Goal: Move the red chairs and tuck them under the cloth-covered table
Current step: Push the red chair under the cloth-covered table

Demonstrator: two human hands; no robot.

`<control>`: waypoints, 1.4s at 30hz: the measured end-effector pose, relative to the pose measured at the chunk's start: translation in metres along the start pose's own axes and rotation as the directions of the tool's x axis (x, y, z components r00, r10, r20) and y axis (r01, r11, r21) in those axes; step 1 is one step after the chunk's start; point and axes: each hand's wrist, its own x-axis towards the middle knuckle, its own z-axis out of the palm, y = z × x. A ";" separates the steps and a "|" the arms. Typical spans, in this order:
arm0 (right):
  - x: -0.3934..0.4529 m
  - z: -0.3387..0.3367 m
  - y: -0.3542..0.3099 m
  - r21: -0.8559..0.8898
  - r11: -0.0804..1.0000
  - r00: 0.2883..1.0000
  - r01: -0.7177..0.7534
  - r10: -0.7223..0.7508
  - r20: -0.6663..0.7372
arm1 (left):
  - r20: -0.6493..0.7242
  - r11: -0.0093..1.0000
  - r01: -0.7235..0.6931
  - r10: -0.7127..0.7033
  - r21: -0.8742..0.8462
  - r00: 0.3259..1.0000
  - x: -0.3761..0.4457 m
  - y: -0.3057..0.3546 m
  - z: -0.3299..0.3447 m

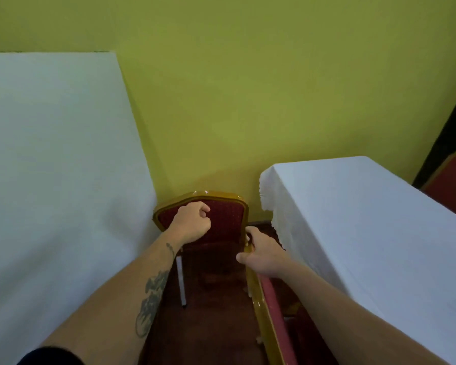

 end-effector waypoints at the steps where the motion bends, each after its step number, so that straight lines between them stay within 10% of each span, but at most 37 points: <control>1: 0.017 0.001 -0.008 -0.005 1.000 1.000 -0.013 0.013 -0.016 | 0.004 1.000 -0.028 0.028 0.013 1.000 0.018 -0.006 -0.006; 19: 0.146 0.023 -0.058 -0.218 0.933 0.954 -0.285 0.299 0.033 | 0.379 0.917 -0.217 0.081 0.333 0.922 0.188 -0.066 -0.010; 28: 0.146 0.015 -0.060 -0.281 0.914 0.953 -0.293 0.304 -0.004 | 0.303 0.819 -0.329 0.200 0.470 0.932 0.203 -0.069 0.012; 42: 0.179 0.061 -0.069 -0.524 0.828 0.968 -0.200 0.251 0.026 | 0.348 0.933 -0.284 0.196 0.220 0.917 0.145 -0.132 -0.039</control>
